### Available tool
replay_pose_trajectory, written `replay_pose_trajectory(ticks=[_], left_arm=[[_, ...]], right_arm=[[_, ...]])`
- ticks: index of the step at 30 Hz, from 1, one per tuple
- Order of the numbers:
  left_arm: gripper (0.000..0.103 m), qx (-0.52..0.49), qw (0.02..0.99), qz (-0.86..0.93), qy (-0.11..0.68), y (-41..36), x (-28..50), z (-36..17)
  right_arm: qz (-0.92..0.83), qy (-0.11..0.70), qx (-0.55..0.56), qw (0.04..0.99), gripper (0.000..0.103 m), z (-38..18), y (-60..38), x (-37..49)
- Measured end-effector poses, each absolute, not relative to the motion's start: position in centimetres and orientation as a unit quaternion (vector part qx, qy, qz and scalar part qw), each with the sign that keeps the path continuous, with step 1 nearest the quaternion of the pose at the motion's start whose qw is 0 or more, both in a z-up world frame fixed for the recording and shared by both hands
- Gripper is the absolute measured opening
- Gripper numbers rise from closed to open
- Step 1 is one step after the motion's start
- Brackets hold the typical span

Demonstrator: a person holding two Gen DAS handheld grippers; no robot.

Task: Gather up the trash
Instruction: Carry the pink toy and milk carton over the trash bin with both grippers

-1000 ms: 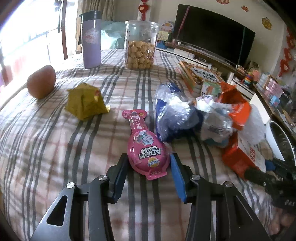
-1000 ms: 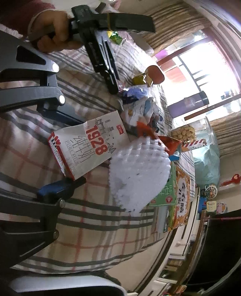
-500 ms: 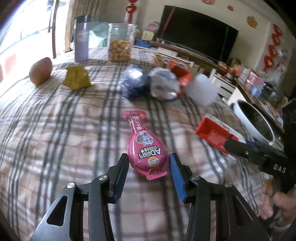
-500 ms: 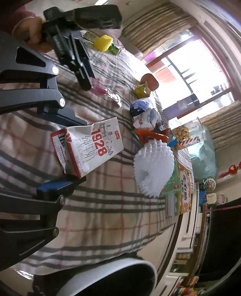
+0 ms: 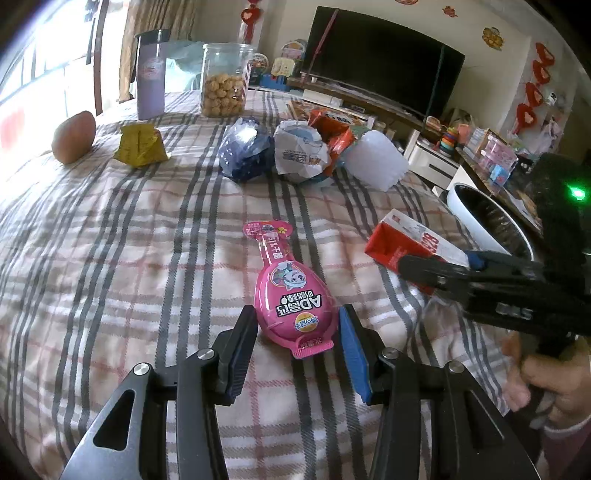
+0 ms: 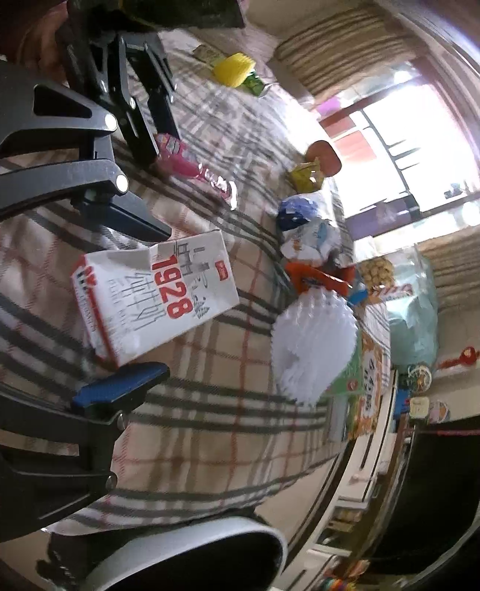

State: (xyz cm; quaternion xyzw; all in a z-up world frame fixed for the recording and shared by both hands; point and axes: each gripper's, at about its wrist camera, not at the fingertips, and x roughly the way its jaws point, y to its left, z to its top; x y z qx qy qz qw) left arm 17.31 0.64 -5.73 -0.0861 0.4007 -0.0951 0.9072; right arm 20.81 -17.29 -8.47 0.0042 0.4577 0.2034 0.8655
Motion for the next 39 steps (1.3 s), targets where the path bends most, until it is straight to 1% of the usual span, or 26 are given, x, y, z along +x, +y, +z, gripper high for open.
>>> replay_pose_trajectory(ticks=[1,2,19,39], left_arm=[[0.044,-0.085,0.908,-0.096,0.4,0.5,17.2,-5.6],[0.044,-0.084,0.908,-0.099,0.399,0.3,17.1,-5.6],[0.044,-0.043,0.906,-0.177,0.381,-6.2,18.2,-3.8],[0.044,0.003,0.9,-0.243,0.361,-13.4,22.3,-3.0]], right_arm=[[0.207,0.462,0.012,0.862,0.05,-8.7,-17.3,21.0],[0.209,0.463,0.019,0.861,0.048,-8.8,-17.4,21.0],[0.158,0.42,0.105,0.888,0.048,-5.7,-25.6,17.9],[0.079,0.392,0.144,0.905,0.048,-3.8,-34.3,16.5]])
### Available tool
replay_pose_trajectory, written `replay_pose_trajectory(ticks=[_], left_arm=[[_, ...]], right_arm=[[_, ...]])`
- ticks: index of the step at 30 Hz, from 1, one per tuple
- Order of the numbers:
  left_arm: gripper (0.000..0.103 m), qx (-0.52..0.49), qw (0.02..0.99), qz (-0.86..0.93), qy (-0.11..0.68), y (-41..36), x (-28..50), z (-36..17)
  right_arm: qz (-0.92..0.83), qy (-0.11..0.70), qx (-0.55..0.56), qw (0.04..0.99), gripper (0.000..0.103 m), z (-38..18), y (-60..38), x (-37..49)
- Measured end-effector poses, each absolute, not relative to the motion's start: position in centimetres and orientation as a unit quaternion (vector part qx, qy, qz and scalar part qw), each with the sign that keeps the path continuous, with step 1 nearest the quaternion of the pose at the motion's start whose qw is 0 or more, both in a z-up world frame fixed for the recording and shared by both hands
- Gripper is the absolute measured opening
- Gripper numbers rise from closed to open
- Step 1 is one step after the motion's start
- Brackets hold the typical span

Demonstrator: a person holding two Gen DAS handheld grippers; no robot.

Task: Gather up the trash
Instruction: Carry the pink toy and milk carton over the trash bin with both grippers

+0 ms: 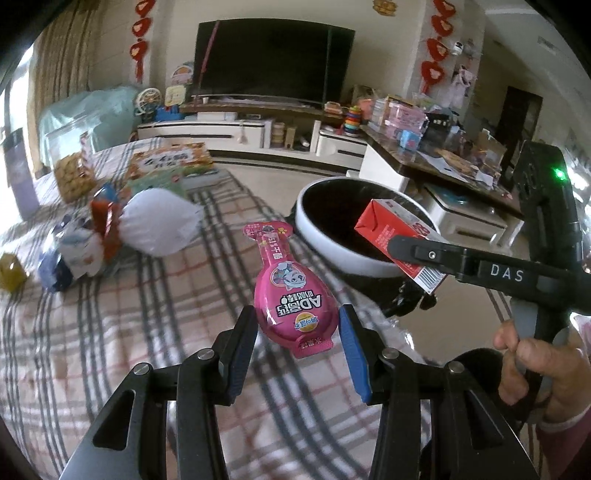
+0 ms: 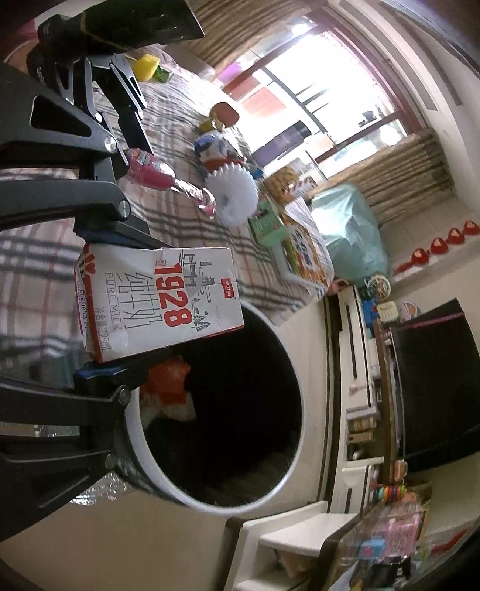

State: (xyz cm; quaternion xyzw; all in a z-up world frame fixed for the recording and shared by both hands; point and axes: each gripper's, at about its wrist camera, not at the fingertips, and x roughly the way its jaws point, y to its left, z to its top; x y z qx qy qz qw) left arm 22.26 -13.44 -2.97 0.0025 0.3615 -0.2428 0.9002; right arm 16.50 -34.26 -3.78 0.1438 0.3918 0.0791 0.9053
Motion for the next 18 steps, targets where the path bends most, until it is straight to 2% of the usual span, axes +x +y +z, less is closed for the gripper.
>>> replay_pose_trajectory(ticks=[18], left_arm=[[0.044,0.028,0.892,-0.274,0.357,-18.9,25.6,-3.2]], right_arm=[[0.036,0.384,0.165,0.908,0.048,-3.6,-39.7,17.5]])
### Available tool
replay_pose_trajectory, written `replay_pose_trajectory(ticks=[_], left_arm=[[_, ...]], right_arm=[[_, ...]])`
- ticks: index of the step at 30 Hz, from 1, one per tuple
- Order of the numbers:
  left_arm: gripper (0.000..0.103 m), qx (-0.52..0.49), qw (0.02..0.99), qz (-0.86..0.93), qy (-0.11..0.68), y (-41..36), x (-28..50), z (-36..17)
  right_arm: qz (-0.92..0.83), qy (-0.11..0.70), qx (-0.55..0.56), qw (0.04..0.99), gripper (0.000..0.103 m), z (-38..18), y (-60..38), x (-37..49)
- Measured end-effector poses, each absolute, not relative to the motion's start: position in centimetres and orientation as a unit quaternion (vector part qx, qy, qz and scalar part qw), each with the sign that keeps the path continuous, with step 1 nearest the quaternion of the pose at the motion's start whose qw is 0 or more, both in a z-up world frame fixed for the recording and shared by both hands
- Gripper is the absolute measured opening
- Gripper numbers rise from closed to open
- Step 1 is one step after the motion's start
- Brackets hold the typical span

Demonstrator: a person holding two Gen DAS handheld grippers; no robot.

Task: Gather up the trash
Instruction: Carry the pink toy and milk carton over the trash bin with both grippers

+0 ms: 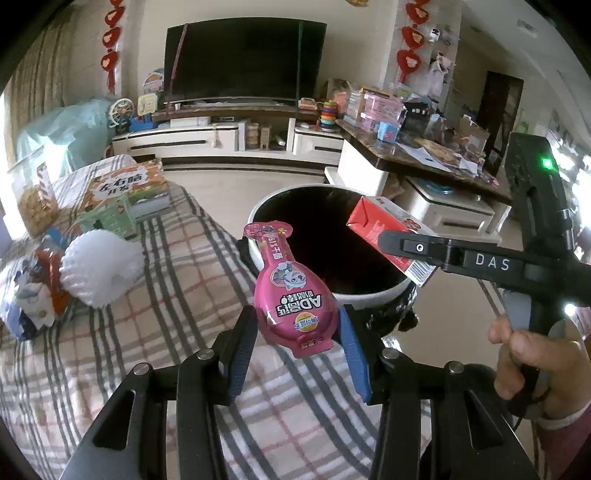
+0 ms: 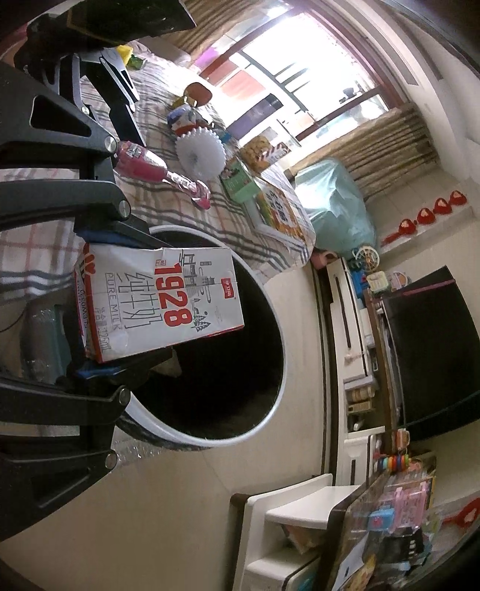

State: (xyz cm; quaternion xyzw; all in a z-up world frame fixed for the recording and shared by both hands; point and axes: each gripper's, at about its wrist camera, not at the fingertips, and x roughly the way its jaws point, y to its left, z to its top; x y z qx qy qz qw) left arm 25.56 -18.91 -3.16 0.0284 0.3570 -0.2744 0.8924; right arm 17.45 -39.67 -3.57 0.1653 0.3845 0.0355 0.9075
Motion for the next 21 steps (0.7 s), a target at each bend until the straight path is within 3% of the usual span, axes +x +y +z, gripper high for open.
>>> replay_pose_trajectory(ticks=[21], left_arm=[[0.044,0.04,0.888,-0.281,0.361,-22.2,28.7,-3.3]], right_arm=[[0.02,0.396,0.169,0.902,0.048,-4.1,-42.4,20.3]])
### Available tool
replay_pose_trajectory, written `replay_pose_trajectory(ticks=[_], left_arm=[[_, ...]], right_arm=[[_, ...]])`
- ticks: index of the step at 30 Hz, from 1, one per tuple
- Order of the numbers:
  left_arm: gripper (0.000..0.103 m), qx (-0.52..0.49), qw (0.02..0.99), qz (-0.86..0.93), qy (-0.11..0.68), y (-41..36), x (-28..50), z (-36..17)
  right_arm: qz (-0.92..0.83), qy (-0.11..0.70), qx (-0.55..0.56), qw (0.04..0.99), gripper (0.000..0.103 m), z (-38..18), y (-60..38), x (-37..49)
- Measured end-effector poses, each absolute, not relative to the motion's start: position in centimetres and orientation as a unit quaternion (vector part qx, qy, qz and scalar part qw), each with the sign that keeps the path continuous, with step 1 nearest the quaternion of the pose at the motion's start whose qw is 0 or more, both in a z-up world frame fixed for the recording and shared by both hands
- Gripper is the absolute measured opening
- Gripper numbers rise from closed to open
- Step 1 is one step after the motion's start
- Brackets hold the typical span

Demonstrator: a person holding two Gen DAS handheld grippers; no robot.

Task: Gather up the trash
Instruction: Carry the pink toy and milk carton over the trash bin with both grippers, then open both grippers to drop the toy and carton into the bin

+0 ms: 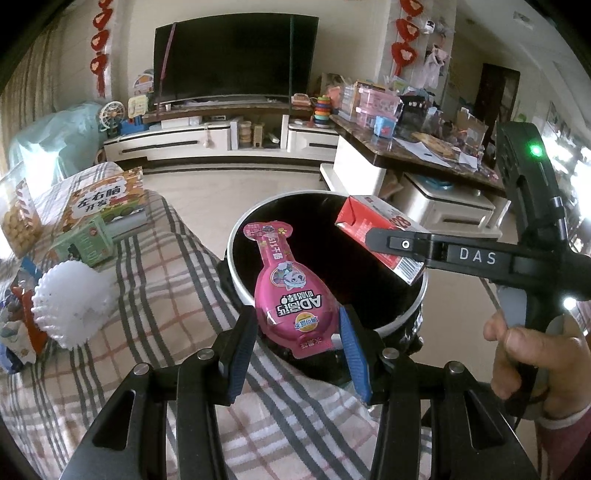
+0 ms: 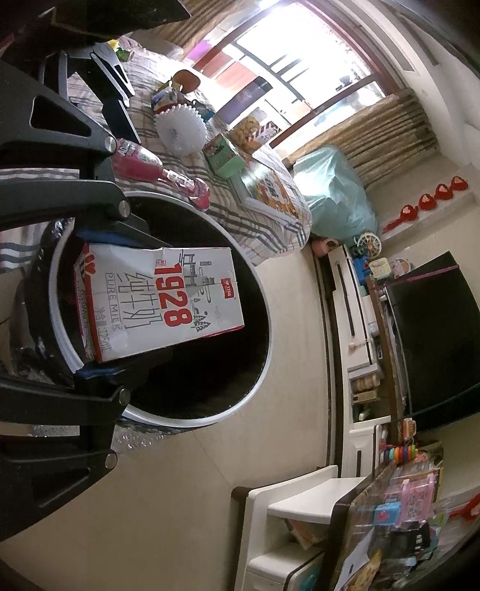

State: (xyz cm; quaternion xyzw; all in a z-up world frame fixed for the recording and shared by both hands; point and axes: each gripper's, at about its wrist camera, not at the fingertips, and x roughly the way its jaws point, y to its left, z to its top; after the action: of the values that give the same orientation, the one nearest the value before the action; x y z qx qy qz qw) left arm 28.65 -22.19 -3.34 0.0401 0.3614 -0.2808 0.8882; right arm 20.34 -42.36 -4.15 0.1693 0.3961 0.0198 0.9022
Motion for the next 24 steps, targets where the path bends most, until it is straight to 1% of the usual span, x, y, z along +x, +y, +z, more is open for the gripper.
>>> replay_pose_trajectory(ticks=[24], left_arm=[[0.045,0.044,0.885,-0.284,0.365,-24.2,30.0,-3.5]], right_arm=[[0.015,0.406,0.165,0.899,0.048,-4.6,-43.4,22.4]])
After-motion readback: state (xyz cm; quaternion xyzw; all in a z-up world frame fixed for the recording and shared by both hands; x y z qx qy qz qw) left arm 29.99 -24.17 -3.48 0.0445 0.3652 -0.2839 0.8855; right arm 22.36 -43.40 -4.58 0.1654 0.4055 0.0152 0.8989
